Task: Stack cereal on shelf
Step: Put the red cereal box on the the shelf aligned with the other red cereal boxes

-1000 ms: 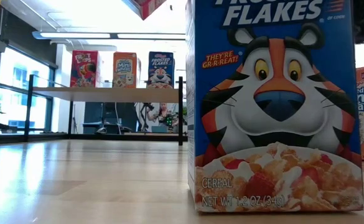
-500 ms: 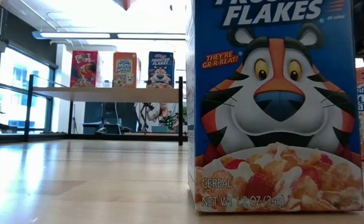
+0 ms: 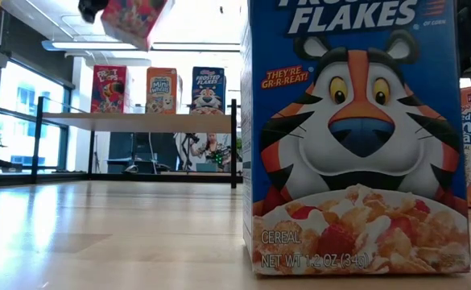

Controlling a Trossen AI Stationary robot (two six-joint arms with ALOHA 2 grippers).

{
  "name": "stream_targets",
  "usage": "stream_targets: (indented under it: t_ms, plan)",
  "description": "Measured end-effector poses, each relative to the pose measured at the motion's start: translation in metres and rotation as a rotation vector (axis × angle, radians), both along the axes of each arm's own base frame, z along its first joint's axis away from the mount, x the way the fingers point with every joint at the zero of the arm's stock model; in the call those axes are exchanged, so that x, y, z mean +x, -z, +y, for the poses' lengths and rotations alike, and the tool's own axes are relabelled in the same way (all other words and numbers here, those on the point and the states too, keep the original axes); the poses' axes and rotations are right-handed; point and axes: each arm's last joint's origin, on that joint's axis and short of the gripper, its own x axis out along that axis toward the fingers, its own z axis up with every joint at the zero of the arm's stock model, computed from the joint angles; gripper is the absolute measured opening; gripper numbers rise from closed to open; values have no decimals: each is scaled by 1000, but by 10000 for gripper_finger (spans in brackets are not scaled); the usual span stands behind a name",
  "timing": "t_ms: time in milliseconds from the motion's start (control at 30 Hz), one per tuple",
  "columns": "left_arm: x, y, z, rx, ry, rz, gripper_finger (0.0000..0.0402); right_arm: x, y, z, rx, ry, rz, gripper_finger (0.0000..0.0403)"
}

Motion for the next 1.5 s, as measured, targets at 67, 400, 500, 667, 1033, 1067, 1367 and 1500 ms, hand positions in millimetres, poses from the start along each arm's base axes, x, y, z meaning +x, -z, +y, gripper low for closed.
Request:
stream_targets:
  t_ms: [67, 400, 500, 667, 1033, 1067, 1367, 1500]
  plan:
    - [-3, 12, 0, -1, 1, -11, 156, 0, 0, 0, 0, 4, 0, 278]
    - [-6, 60, 1, -14, 1, -29, 156, 0, 0, 0, -2, 4, 0, 278]
    - [-5, 72, 1, -25, 1, -2, 156, 0, 0, 0, -2, 4, 1, 278]
    - [-3, 89, 0, -42, 2, 23, 156, 0, 0, 0, -2, 4, 1, 278]
    - [-2, 128, -1, -59, 32, -86, 156, 0, 0, 0, -2, 4, 1, 278]
    - [-3, 130, 0, -59, 32, -81, 156, 0, 0, 0, -2, 3, 1, 278]
    - [-3, 144, 0, -47, 30, -39, 156, 0, 0, 0, -2, 3, 1, 278]
    - [0, 146, -1, -39, 30, -28, 156, 0, 0, 0, -2, 3, 2, 278]
